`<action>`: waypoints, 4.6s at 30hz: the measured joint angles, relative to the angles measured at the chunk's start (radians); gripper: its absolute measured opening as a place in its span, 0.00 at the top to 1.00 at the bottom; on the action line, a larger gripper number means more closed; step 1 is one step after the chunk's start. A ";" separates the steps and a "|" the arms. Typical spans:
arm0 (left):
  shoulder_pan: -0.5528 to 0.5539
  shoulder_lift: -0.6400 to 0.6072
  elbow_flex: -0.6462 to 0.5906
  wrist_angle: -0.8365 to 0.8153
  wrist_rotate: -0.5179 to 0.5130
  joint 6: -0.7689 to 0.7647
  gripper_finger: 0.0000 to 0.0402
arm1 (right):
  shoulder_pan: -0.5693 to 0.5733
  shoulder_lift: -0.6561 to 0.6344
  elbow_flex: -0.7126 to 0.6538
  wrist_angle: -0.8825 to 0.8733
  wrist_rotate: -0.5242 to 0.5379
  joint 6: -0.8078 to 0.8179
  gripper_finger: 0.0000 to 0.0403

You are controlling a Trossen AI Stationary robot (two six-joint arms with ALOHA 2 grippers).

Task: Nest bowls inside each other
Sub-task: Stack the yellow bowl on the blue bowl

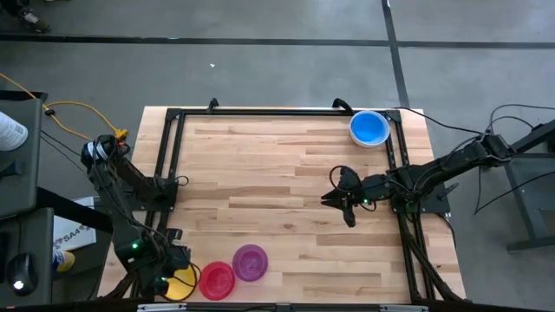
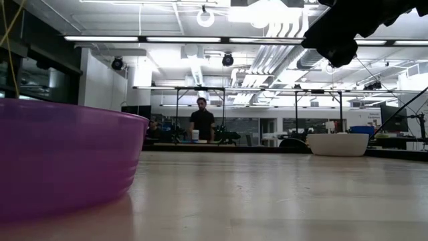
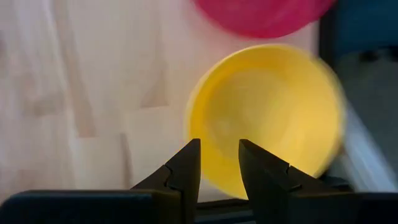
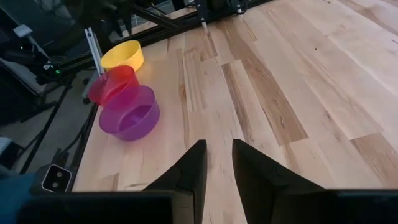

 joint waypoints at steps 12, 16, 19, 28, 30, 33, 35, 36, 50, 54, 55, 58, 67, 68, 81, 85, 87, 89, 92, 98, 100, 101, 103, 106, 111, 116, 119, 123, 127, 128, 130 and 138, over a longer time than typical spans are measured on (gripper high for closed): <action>0.000 0.051 -0.001 0.017 -0.022 -0.009 0.73 | 0.000 0.000 0.000 0.013 0.000 0.049 0.83; 0.000 0.051 -0.001 0.015 -0.040 -0.025 0.73 | 0.000 0.000 0.000 0.025 -0.003 0.043 0.83; 0.000 0.051 -0.012 0.024 -0.045 -0.051 0.73 | 0.008 0.000 0.000 0.024 -0.003 0.040 0.83; 0.001 0.051 -0.085 0.101 -0.038 -0.106 0.73 | 0.033 0.000 0.000 0.024 -0.001 0.024 0.83; 0.001 0.051 -0.085 0.114 -0.038 -0.104 0.73 | 0.033 0.000 0.000 0.024 0.000 0.024 0.83; 0.001 0.050 -0.085 0.122 -0.038 -0.098 0.73 | 0.033 0.000 0.000 0.025 0.000 0.020 0.83; 0.001 0.050 -0.085 0.121 -0.039 -0.098 0.73 | 0.033 0.000 0.000 0.025 0.000 0.020 0.83; 0.001 0.050 -0.086 0.120 -0.038 -0.098 0.73 | 0.033 0.000 0.000 0.026 0.000 0.020 0.83; 0.001 0.049 -0.142 0.168 0.027 -0.158 0.73 | 0.033 0.000 0.000 0.028 -0.003 0.020 0.83; 0.001 0.049 -0.143 0.173 0.027 -0.158 0.73 | 0.033 0.000 0.000 0.028 -0.003 0.020 0.83; 0.001 0.049 -0.143 0.173 0.027 -0.157 0.73 | 0.033 0.000 0.000 0.028 -0.003 0.020 0.83; 0.001 0.049 -0.143 0.173 0.027 -0.148 0.73 | 0.033 0.000 0.000 0.028 -0.003 0.020 0.83; 0.001 0.049 -0.143 0.171 0.027 -0.138 0.74 | 0.033 0.000 0.000 0.028 -0.004 0.020 0.83; 0.001 0.049 -0.143 0.171 0.027 -0.138 0.74 | 0.033 0.000 0.000 0.028 -0.004 0.020 0.83; 0.001 0.049 -0.142 0.164 0.031 -0.134 0.98 | 0.033 0.000 0.000 0.028 -0.004 0.020 0.83; 0.001 0.049 -0.141 0.160 0.047 -0.111 0.99 | 0.033 0.000 0.000 0.028 -0.004 0.020 0.83; 0.001 0.049 -0.141 0.142 0.053 -0.106 0.99 | 0.033 0.000 0.000 0.028 -0.004 0.020 0.83; 0.001 0.048 -0.140 0.115 0.061 -0.107 0.99 | 0.033 0.000 0.000 0.028 -0.004 0.020 0.83; 0.001 0.048 -0.139 0.080 0.068 -0.110 0.99 | 0.033 0.000 0.000 0.028 -0.004 0.020 0.83; 0.001 0.048 -0.139 0.045 0.060 -0.113 1.00 | 0.033 0.000 0.000 0.028 -0.004 0.020 0.83; 0.001 0.048 -0.137 0.034 0.054 -0.113 1.00 | 0.033 0.000 0.000 0.028 -0.004 0.020 0.83; 0.001 0.048 -0.136 0.032 0.053 -0.113 1.00 | 0.033 0.000 0.000 0.028 -0.004 0.020 0.83; 0.001 0.046 -0.136 0.032 0.050 -0.113 1.00 | 0.033 0.000 0.000 0.028 -0.004 0.021 0.83; 0.001 0.045 -0.136 0.031 0.048 -0.113 1.00 | 0.033 0.000 0.000 0.028 -0.004 0.021 0.83; 0.001 0.042 -0.136 0.027 0.046 -0.113 1.00 | 0.033 0.000 0.000 0.029 -0.004 0.021 0.83; 0.001 0.028 -0.107 -0.048 0.045 -0.113 1.00 | 0.033 0.000 0.000 0.029 -0.004 0.022 0.83; 0.001 0.023 -0.067 -0.118 0.037 -0.109 1.00 | 0.033 0.000 0.000 0.029 -0.004 0.023 0.83; 0.001 0.019 -0.010 -0.187 0.011 -0.105 1.00 | 0.033 0.000 0.000 0.029 -0.004 0.023 0.83; 0.010 0.019 0.036 -0.249 0.008 -0.110 1.00 | 0.033 0.000 0.000 0.029 -0.004 0.022 0.83; 0.018 0.019 0.046 -0.263 0.013 -0.110 1.00 | 0.033 0.000 0.000 0.029 -0.004 0.021 0.83; 0.040 0.016 0.060 -0.289 0.021 -0.108 1.00 | 0.033 0.000 0.000 0.029 -0.004 0.021 0.83; 0.143 -0.075 0.072 -0.314 0.029 -0.032 1.00 | 0.033 0.000 0.000 0.029 -0.027 0.021 0.83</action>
